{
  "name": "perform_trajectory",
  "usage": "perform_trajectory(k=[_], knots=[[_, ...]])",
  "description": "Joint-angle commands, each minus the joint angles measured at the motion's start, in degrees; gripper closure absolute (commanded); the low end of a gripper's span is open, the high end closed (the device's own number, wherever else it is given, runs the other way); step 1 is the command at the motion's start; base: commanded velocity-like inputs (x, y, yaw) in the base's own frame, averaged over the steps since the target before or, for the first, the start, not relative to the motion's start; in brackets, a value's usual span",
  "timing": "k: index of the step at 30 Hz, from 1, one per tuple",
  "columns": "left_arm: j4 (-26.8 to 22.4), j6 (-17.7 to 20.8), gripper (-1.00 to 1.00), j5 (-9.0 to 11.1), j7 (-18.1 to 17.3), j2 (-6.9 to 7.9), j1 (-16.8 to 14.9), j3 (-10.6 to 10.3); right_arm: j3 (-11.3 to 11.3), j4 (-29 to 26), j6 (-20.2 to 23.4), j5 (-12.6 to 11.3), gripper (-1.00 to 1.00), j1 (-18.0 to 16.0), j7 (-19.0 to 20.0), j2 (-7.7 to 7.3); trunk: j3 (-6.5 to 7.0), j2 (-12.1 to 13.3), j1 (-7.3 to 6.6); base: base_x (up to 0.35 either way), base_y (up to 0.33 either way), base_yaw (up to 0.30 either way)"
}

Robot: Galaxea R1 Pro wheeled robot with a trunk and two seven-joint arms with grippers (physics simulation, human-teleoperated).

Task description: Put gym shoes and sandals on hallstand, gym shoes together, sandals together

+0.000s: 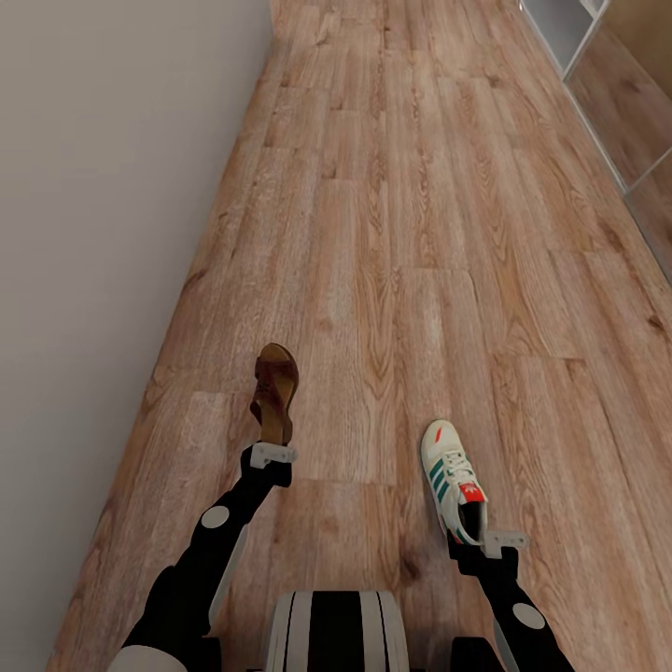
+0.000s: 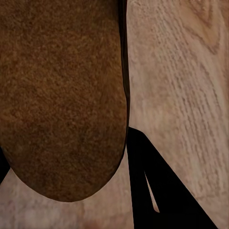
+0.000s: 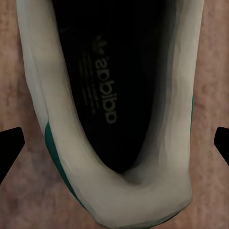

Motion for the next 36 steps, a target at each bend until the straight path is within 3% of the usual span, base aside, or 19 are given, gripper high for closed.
perform_trajectory(k=[1, 29, 30, 36], knots=[[-0.1, 0.3, 1.0, -0.8, -0.3, -0.03, 0.0, 0.1, -0.1, 0.0, -0.1, 0.6, -1.0, 0.0, 0.1, 0.03, -0.03, 0.0, -0.01, 0.004, 0.0, 0.0], [-0.5, 0.3, 1.0, -0.8, -0.3, 0.02, 0.0, 0.2, -0.1, 0.0, -0.1, 0.6, -1.0, 0.0, 0.1, 0.03, -0.03, 0.0, -0.01, 0.023, 0.0, 0.0], [-0.5, 0.3, 1.0, -0.8, -0.3, 0.03, 0.0, 0.2, -0.1, 0.0, -0.1, 0.6, 1.0, 0.0, 0.1, 0.03, -0.03, 0.0, -0.01, 0.0, 0.0, 0.0], [-1.0, 0.2, 1.0, -0.7, -0.4, 0.2, 0.1, 0.2, -0.1, 0.0, -0.1, 0.6, 1.0, 0.0, 0.1, 0.03, -0.03, 0.0, -0.01, 0.0, 0.0, 0.0]])
